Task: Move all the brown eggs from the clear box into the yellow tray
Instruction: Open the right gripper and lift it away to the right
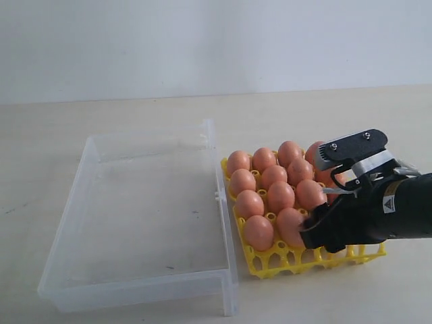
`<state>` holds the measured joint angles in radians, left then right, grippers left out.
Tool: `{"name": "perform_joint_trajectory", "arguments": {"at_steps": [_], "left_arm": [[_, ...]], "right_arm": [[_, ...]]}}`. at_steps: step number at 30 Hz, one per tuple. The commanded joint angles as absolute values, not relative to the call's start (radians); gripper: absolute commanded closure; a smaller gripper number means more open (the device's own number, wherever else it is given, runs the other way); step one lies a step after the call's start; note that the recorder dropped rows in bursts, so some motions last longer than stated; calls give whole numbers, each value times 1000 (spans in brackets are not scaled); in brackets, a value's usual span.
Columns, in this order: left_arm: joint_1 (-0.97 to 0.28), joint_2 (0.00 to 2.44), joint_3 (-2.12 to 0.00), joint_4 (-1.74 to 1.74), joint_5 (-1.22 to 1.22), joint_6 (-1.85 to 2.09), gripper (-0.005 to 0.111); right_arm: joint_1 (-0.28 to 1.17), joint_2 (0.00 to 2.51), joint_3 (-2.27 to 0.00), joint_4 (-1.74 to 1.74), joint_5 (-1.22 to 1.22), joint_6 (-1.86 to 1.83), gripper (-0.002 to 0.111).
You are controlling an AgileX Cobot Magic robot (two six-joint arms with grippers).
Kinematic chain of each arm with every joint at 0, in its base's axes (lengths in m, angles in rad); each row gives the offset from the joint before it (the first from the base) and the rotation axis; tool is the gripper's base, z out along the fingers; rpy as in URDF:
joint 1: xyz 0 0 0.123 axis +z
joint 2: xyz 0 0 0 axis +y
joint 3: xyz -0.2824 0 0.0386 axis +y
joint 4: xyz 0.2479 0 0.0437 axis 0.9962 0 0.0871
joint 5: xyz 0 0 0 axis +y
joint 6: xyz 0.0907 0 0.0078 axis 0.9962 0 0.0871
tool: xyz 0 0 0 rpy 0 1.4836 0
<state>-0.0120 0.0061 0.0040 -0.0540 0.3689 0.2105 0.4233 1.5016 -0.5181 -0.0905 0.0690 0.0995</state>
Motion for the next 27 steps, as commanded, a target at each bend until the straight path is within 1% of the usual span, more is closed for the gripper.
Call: {"name": "perform_joint_trajectory", "arguments": {"at_steps": [1, 3, 5, 8, 13, 18, 24, 27], "left_arm": [[-10, 0, 0, -62, 360, 206, 107], [-10, 0, 0, -62, 360, 206, 107], [-10, 0, 0, -62, 360, 206, 107], [-10, 0, 0, -62, 360, 206, 107], [-10, 0, 0, -62, 360, 206, 107], [-10, 0, 0, -62, 360, 206, 107], [-10, 0, 0, -62, 360, 206, 107], [-10, 0, 0, -62, 360, 206, 107]], "right_arm": [[422, 1483, -505, -82, 108, 115, 25], [422, 1443, -505, -80, 130, 126, 28], [422, 1386, -505, -77, 159, 134, 36], [422, 1260, -505, -77, 203, 134, 58], [422, 1019, -505, -61, 223, 134, 109], [422, 840, -490, -116, 210, 188, 108], [422, 657, -385, -104, 10, 183, 108], [406, 603, -348, -115, 7, 183, 108]]}}
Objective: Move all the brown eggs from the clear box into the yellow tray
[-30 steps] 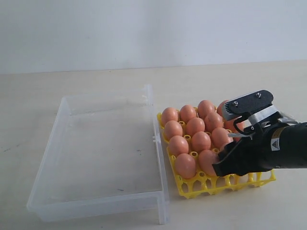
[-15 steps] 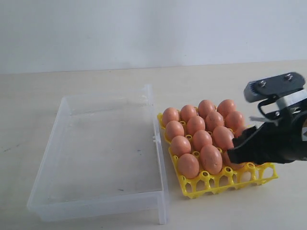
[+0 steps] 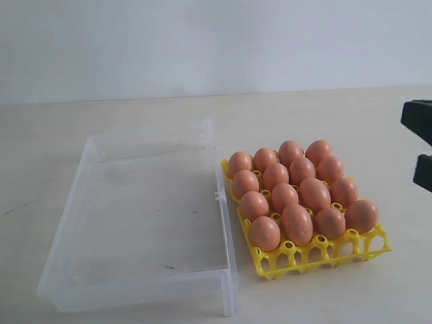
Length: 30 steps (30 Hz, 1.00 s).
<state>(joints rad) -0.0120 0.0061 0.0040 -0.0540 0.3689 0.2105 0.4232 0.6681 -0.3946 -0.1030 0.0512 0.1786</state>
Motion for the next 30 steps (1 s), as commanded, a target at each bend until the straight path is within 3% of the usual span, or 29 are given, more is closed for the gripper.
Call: {"name": "perform_joint_trajectory", "arguments": {"at_steps": [1, 25, 30], "left_arm": [[-10, 0, 0, -62, 360, 206, 107], [-10, 0, 0, -62, 360, 206, 107], [-10, 0, 0, -62, 360, 206, 107]], "right_arm": [[397, 592, -337, -137, 7, 183, 108], [393, 437, -37, -25, -56, 185, 108], [338, 276, -37, -25, -57, 185, 108]]}}
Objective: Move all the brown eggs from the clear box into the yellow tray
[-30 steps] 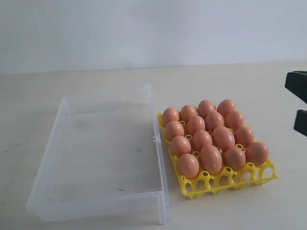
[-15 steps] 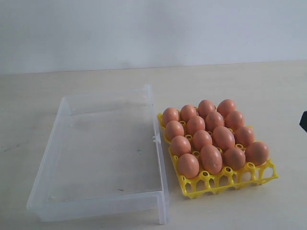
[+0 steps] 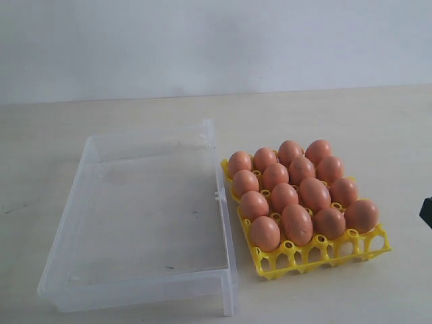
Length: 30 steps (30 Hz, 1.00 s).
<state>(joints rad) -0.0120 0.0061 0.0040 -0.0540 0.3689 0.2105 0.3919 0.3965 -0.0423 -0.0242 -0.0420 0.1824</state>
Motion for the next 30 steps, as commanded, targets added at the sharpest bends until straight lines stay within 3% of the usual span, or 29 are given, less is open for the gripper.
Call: {"name": "perform_joint_trajectory", "arguments": {"at_steps": [1, 11, 30], "left_arm": [[-10, 0, 0, -62, 360, 206, 107], [-10, 0, 0, -62, 360, 206, 107], [-10, 0, 0, -62, 360, 206, 107]], "right_arm": [[317, 244, -37, -25, -57, 185, 108], [145, 4, 0, -25, -6, 185, 108], [145, 0, 0, 25, 6, 185, 108]]}}
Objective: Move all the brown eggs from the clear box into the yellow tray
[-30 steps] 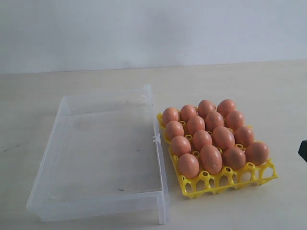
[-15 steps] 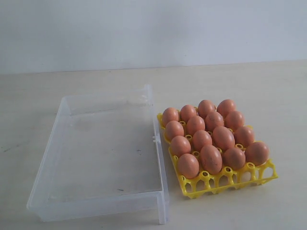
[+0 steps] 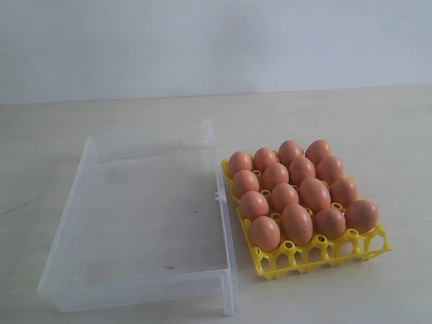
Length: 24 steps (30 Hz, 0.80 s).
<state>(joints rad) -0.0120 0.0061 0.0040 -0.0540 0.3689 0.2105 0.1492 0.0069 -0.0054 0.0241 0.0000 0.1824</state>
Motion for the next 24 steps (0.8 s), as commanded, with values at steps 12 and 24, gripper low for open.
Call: {"name": "perform_joint_trajectory", "arguments": {"at_steps": [12, 24], "left_arm": [[-10, 0, 0, -62, 360, 206, 107], [-10, 0, 0, -62, 360, 206, 107]], "right_arm": [[145, 0, 0, 78, 17, -13, 108], [145, 0, 0, 96, 17, -42, 108]]}}
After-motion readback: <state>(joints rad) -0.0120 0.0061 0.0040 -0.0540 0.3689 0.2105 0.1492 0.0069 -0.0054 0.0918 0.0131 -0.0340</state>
